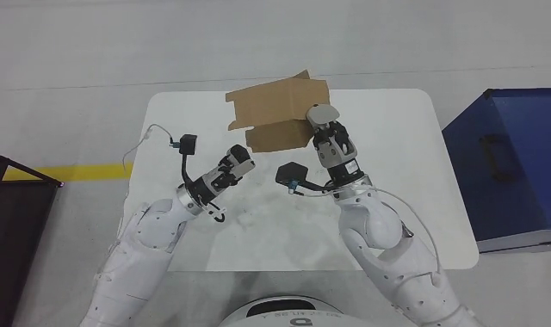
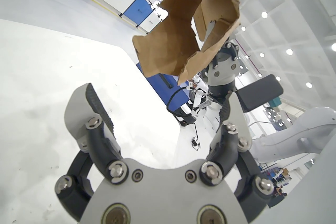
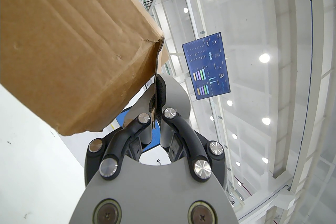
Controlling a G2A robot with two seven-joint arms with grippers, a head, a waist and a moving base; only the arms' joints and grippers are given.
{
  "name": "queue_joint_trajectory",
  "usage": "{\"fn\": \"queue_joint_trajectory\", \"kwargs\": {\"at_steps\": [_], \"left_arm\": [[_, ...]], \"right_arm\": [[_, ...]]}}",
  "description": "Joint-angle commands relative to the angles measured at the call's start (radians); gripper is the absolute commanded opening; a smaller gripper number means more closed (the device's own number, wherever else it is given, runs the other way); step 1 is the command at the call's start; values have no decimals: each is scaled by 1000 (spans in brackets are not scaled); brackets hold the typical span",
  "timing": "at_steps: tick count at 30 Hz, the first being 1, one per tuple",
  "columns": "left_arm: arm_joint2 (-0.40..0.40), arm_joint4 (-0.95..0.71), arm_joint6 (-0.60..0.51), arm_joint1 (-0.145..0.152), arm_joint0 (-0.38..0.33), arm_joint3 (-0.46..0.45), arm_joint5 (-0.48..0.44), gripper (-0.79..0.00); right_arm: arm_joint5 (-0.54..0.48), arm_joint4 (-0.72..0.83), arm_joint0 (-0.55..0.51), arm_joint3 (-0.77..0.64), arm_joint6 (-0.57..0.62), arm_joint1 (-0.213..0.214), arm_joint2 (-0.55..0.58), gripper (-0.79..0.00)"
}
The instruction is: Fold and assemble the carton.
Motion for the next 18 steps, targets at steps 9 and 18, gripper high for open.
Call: {"fn": "queue_joint_trajectory", "kwargs": {"at_steps": [9,18], "left_arm": [[35,-98,-18,-4,-30,-10,-109,0],[36,-92,-1,-3,-25,-13,-117,-625]], "right_arm": [[-20,17,-16,-10,-44,-6,-4,-785],[-17,24,-33,0,-42,-11,18,-785]]}}
